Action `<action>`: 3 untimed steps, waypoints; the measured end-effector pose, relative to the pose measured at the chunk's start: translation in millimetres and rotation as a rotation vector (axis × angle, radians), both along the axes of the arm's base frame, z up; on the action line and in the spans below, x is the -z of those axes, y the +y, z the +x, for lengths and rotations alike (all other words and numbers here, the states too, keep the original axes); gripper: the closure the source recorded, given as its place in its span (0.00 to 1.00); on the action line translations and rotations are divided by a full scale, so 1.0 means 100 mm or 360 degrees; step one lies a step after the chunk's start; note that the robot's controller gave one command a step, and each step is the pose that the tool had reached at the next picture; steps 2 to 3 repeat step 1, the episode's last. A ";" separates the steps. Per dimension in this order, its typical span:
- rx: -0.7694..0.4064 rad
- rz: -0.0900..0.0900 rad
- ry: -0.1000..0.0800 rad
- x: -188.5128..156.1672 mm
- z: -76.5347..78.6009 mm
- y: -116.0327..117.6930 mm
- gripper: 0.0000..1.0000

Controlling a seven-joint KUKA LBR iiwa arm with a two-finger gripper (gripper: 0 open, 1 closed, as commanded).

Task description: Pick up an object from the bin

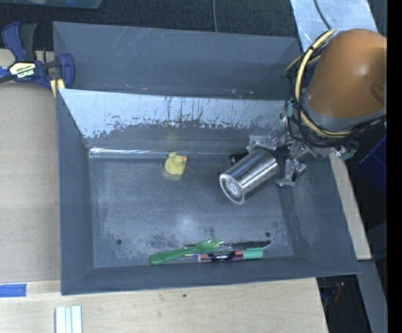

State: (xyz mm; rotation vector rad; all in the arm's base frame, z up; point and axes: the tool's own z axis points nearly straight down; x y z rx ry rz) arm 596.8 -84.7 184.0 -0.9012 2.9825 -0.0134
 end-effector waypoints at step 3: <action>-0.0010 0.0001 0.0007 -0.05 0.00 0.04 1.00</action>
Offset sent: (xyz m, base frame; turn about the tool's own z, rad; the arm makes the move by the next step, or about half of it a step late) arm -0.0091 0.0206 -0.0336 0.0594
